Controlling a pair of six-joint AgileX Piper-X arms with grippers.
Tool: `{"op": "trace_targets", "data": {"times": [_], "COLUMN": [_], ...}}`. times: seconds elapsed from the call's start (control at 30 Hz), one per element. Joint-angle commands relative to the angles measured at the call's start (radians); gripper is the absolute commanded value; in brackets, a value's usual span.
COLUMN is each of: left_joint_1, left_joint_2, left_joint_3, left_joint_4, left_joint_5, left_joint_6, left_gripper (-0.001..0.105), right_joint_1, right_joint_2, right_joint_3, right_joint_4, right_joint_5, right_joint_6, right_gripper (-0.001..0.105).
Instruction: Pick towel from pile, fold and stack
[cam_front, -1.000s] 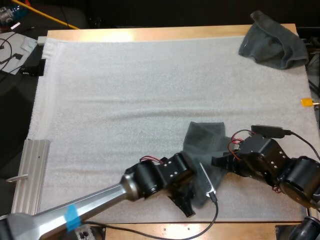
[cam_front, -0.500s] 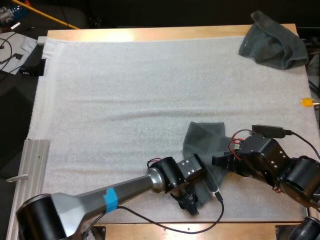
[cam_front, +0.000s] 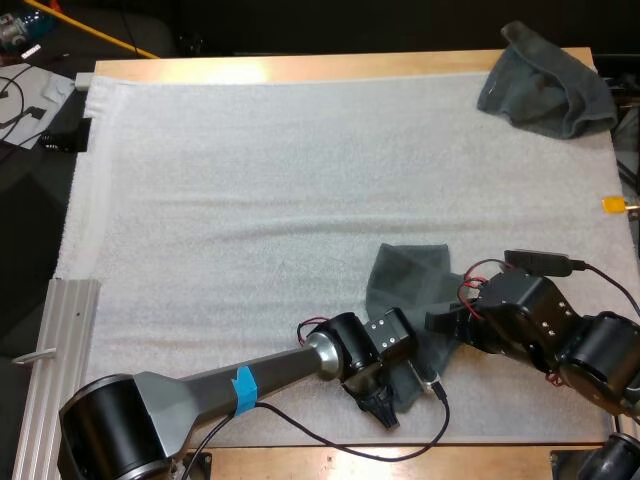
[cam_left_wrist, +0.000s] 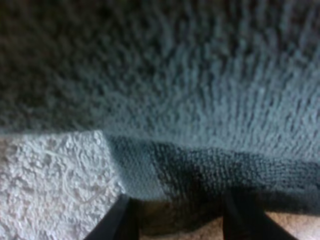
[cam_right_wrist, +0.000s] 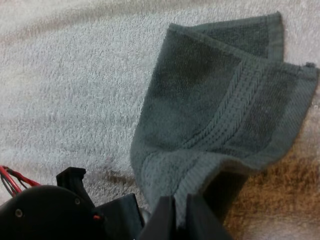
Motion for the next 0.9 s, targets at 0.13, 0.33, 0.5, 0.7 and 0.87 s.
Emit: {"op": "trace_targets", "data": {"times": [0.13,0.33,0.5,0.7,0.87], "left_joint_1": [-0.001,0.001,0.000,0.003,0.000], "left_joint_2": [0.020,0.018,-0.026,-0.140,-0.224], "left_joint_3": [-0.008,-0.050,-0.111,-0.124,-0.119], "left_joint_4": [0.020,0.084,0.147,0.208,0.224], "left_joint_5": [0.019,0.018,0.009,-0.033,-0.049], "left_joint_6": [-0.012,-0.010,-0.007,0.005,-0.007], "left_gripper": [0.015,0.000,0.000,0.000,0.000], "right_joint_1": [-0.002,0.001,0.001,0.002,0.000], "right_joint_2": [-0.006,-0.006,-0.008,-0.015,-0.008], "right_joint_3": [-0.007,-0.004,-0.008,-0.012,-0.006], "right_joint_4": [0.010,0.010,0.009,0.000,0.003], "right_joint_5": [0.009,0.008,0.006,0.012,0.015], "right_joint_6": [-0.002,-0.004,-0.017,-0.049,-0.053], "right_gripper": [0.000,0.000,0.000,0.000,0.000]}}
